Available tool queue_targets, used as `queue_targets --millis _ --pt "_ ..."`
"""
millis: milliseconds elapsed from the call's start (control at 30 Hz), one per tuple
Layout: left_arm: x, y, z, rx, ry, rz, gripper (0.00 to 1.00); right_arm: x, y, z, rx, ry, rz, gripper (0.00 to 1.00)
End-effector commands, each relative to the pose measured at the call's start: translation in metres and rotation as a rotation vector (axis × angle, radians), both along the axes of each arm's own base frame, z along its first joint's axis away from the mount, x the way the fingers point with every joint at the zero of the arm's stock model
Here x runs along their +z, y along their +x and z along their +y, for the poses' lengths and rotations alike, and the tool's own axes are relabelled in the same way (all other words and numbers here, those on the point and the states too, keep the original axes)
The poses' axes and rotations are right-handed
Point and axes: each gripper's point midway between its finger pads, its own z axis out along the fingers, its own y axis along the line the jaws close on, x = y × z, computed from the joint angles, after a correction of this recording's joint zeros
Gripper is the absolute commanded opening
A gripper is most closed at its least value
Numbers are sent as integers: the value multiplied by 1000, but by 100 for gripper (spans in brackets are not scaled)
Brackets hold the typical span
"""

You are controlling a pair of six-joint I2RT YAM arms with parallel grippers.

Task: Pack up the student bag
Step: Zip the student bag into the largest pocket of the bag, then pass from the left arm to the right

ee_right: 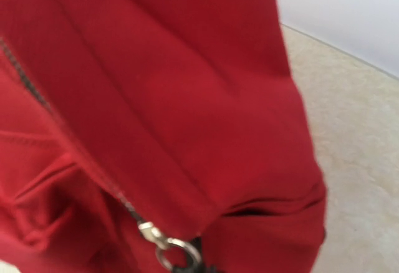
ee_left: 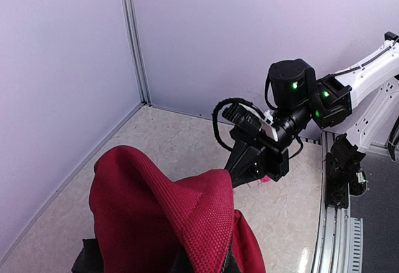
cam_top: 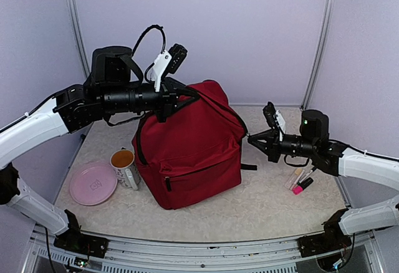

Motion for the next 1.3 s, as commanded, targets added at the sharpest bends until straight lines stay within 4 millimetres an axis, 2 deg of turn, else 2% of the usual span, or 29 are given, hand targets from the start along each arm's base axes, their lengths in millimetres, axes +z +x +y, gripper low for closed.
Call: queue_targets --millis 0,100,200,300,400,600,700,800,867,967,1033,1067,1167,1233,1267 --pt "150 -23 21 -36 -395 -254 0 -36 3 -2 -69 -32 82 0" --pt "148 -21 13 -54 -404 -243 0 -44 9 1 -87 -56 75 0" --pt "151 -21 7 -70 -413 -250 0 -61 17 1 -111 -83 79 0" --pt "150 -13 -3 -55 -383 -252 0 -87 24 1 -134 -123 117 0" --pt "145 -12 -10 -78 -367 -245 0 -96 25 6 -119 -116 155 0" --pt "157 -16 0 -64 -382 -276 0 -93 30 5 -137 -61 134 0" --pt "159 -15 7 -35 -363 -281 0 -103 29 -4 -151 -69 151 0" --pt "152 -10 14 12 -332 -273 0 -110 25 -15 -160 -62 179 0" --pt "142 -8 15 24 -312 -264 0 -105 22 -15 -149 -67 191 3" --pt "117 -7 10 37 -258 -235 0 -82 28 -24 -211 -74 197 13" --pt "102 -9 4 41 -235 -223 0 -68 37 -41 -320 -102 198 19" --pt "98 -11 2 27 -231 -211 0 -60 45 -57 -410 -121 194 22" --pt "89 -13 -4 6 -215 -182 0 -55 51 -90 -559 -167 239 27" --pt "86 -15 -5 2 -212 -178 0 -54 48 -101 -596 -172 273 27" --pt "85 -15 -6 2 -212 -175 0 -52 44 -100 -582 -163 280 28"
